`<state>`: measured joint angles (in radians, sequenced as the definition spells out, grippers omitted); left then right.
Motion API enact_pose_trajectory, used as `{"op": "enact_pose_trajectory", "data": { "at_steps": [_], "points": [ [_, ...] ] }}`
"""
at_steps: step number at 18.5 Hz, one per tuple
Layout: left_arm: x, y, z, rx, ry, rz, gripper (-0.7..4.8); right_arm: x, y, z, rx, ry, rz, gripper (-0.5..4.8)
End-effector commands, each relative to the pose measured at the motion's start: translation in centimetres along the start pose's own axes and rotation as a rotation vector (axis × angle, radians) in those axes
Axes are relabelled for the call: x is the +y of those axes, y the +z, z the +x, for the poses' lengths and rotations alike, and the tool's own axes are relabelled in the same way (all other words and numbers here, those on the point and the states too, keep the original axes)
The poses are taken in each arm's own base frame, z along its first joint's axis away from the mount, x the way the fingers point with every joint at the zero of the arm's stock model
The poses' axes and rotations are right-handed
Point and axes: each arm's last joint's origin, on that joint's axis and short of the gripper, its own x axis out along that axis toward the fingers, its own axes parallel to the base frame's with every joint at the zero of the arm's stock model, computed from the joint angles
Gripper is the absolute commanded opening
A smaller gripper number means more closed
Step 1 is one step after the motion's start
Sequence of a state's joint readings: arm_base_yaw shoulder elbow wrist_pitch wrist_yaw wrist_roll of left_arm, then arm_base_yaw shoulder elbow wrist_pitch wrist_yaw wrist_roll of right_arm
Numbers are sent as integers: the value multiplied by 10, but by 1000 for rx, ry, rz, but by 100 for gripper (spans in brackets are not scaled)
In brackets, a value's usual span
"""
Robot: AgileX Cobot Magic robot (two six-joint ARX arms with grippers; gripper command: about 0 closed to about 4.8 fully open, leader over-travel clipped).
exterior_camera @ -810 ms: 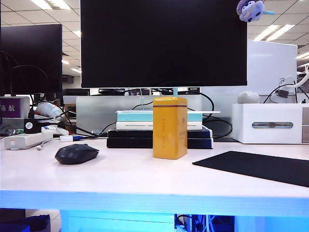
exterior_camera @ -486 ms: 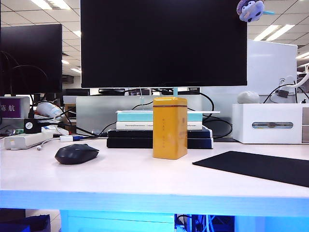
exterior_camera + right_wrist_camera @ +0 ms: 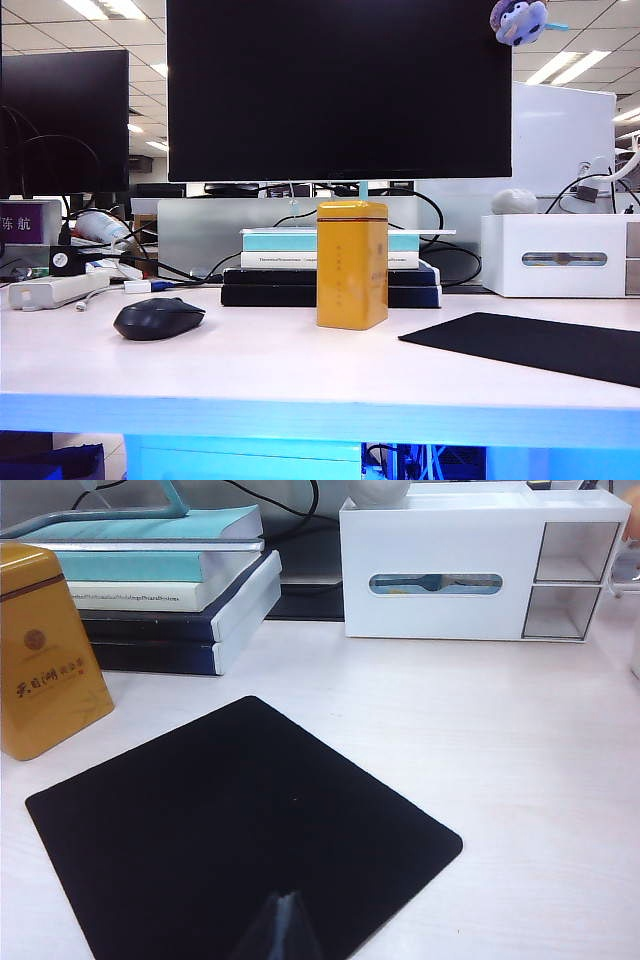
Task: Place the black mouse on the black mouse pad.
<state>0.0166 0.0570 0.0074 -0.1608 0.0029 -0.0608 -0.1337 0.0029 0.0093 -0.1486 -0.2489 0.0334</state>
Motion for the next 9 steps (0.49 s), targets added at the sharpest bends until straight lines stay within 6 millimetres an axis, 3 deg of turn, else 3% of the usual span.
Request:
{"op": "enact_pose_trajectory", "data": {
  "at_steps": [1,9],
  "points": [
    [0,1,0,-19,9,128,-2,0,-3,1,4,-3,4,-6],
    [0,4,0,-43,1,97,-3,0,-1,1,-12,-2,0,-6]
  ]
}}
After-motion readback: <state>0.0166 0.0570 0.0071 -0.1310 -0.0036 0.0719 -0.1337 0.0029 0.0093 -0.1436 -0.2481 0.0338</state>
